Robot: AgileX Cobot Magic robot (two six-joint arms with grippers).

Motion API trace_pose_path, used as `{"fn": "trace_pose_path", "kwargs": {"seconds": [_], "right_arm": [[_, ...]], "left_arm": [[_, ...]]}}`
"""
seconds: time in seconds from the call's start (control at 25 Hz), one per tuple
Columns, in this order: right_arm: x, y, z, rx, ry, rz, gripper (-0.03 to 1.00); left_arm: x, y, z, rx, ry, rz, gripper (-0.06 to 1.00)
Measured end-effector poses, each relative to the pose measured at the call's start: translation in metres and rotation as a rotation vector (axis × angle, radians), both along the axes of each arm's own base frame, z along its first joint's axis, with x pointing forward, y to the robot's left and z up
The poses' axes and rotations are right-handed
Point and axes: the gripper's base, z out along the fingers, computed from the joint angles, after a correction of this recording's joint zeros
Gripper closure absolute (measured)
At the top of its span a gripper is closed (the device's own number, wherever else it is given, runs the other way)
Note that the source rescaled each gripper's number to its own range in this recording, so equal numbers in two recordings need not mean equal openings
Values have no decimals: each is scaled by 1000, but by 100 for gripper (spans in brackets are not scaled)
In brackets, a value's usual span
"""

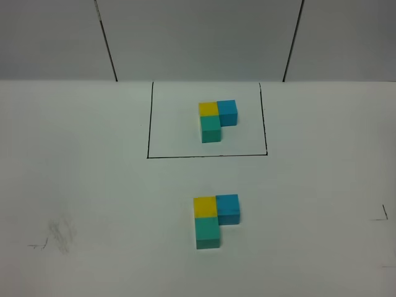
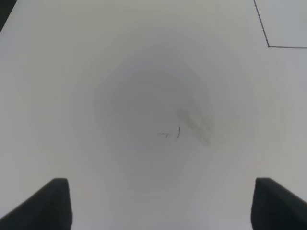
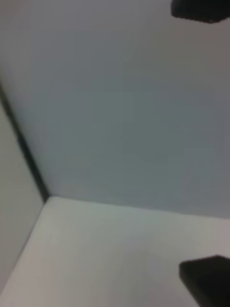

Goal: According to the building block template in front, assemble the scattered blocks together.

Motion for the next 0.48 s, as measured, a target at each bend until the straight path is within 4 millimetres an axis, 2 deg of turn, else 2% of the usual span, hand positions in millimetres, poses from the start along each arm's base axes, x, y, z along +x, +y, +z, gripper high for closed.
{"fn": "trace_pose_path", "kwargs": {"seconds": [0.08,0.16,0.32,0.4,0.48], "right_arm": [[-24,-15,10,74,7,-45,-3],[-51,-19,23,140,-19,-37,-3],[-112,-6,53,276,-161,65,-3],[-151,0,65,337,-240,97,-3],[-180,5,65,374,-290,126,-3]], "left_arm": [[0,0,0,0,0,0,-2],[0,0,0,0,0,0,-2],[0,0,0,0,0,0,-2],[0,0,0,0,0,0,-2],[0,0,0,0,0,0,-2]]}}
